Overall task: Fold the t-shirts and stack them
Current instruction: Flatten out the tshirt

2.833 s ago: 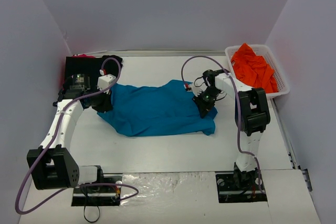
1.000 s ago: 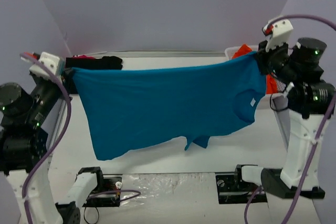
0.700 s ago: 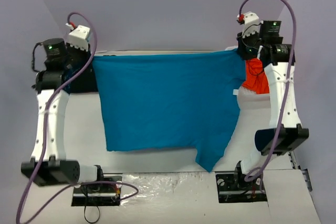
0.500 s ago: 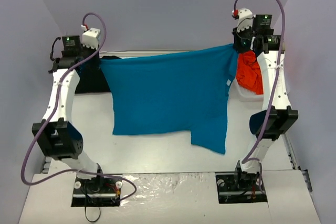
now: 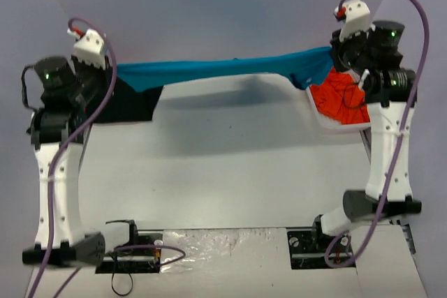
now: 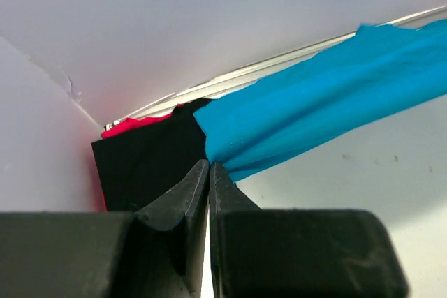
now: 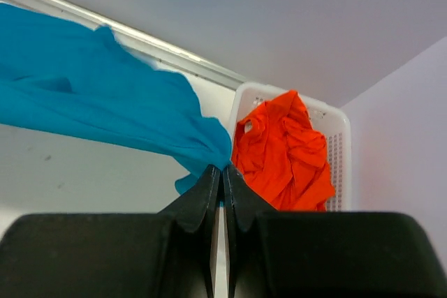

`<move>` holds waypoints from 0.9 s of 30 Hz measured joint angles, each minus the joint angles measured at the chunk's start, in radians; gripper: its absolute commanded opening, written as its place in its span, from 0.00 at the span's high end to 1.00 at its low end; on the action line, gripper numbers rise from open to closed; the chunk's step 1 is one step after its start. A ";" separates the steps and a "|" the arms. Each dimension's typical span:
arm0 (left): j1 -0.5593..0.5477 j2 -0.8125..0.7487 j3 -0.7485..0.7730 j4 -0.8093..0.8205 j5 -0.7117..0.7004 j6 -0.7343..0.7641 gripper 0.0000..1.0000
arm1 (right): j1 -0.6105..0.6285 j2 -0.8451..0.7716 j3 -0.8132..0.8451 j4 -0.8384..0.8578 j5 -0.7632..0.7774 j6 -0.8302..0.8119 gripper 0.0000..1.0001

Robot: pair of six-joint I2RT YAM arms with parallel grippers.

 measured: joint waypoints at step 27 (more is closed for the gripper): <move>0.000 -0.188 -0.214 -0.053 -0.018 0.024 0.98 | 0.000 -0.247 -0.346 0.079 0.037 -0.020 1.00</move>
